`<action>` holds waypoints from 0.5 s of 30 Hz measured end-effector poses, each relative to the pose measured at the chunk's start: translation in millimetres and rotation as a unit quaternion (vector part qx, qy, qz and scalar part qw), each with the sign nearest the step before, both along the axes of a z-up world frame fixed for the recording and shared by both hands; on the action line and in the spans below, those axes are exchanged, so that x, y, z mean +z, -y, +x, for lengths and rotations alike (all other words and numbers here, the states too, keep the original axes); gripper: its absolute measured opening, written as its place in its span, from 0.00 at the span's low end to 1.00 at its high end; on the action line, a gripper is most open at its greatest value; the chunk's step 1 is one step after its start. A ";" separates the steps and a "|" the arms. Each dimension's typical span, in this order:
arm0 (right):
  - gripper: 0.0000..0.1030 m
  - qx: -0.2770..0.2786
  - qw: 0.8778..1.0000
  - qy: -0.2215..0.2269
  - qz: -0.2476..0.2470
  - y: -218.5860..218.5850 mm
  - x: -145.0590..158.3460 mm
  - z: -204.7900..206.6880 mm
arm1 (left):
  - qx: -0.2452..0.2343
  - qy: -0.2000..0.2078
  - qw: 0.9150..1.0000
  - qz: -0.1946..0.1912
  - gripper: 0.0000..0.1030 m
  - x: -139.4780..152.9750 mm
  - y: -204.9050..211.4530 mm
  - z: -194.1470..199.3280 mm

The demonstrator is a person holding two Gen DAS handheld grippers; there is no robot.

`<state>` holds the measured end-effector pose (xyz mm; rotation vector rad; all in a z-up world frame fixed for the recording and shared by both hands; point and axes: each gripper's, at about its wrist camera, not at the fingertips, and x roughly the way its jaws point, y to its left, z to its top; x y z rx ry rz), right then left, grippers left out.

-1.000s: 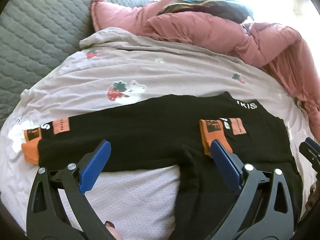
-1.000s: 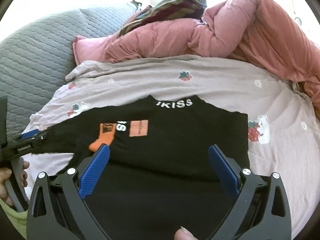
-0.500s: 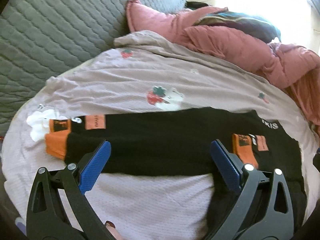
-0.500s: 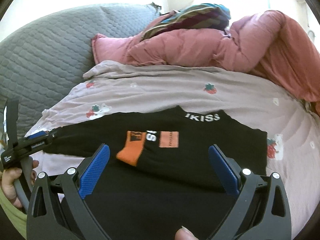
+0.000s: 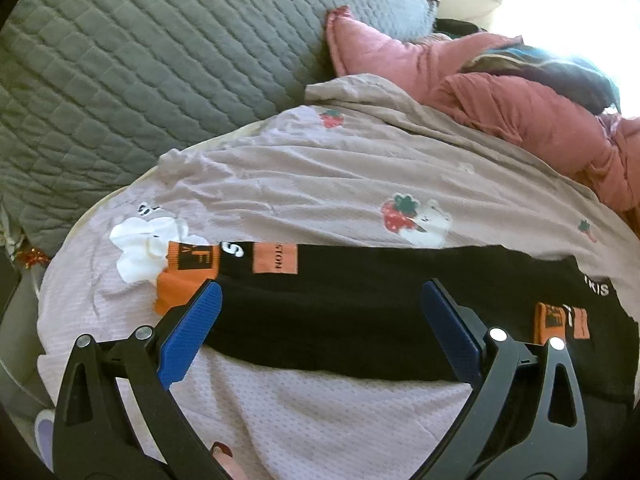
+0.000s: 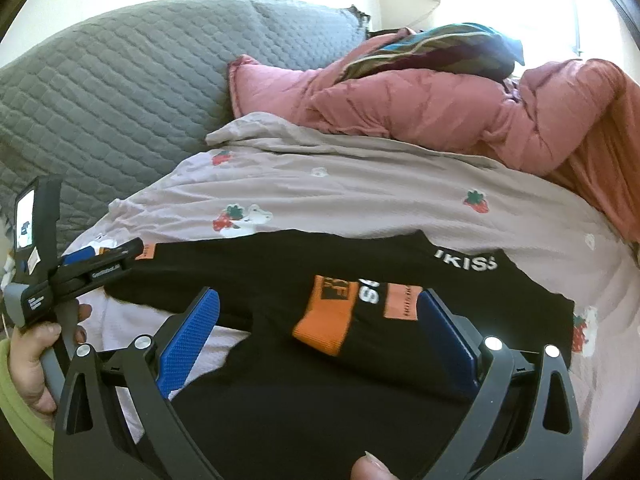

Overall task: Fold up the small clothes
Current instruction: 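Move the left tool toward the other sleeve's orange cuff, then close the left tool on the other orange cuff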

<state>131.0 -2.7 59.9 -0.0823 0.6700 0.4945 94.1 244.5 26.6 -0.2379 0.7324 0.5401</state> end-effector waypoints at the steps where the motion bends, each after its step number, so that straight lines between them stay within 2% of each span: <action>1: 0.95 0.006 1.000 0.001 -0.002 -5.2 -0.5 0.6 | 0.005 0.000 1.000 0.002 0.91 -0.4 -1.1 0.0; 5: 0.95 0.026 1.000 0.003 -0.011 -22.7 -1.8 2.2 | 0.039 0.002 0.999 0.024 0.91 -2.3 -9.5 -1.4; 11: 0.95 0.052 0.999 0.002 -0.016 -46.8 -5.7 4.7 | 0.096 0.017 0.995 0.006 0.91 -5.1 -34.5 -12.5; 15: 0.95 0.072 0.997 -0.001 -0.024 -65.4 -11.4 6.7 | 0.118 0.005 0.993 -0.020 0.91 -18.1 -52.0 -15.1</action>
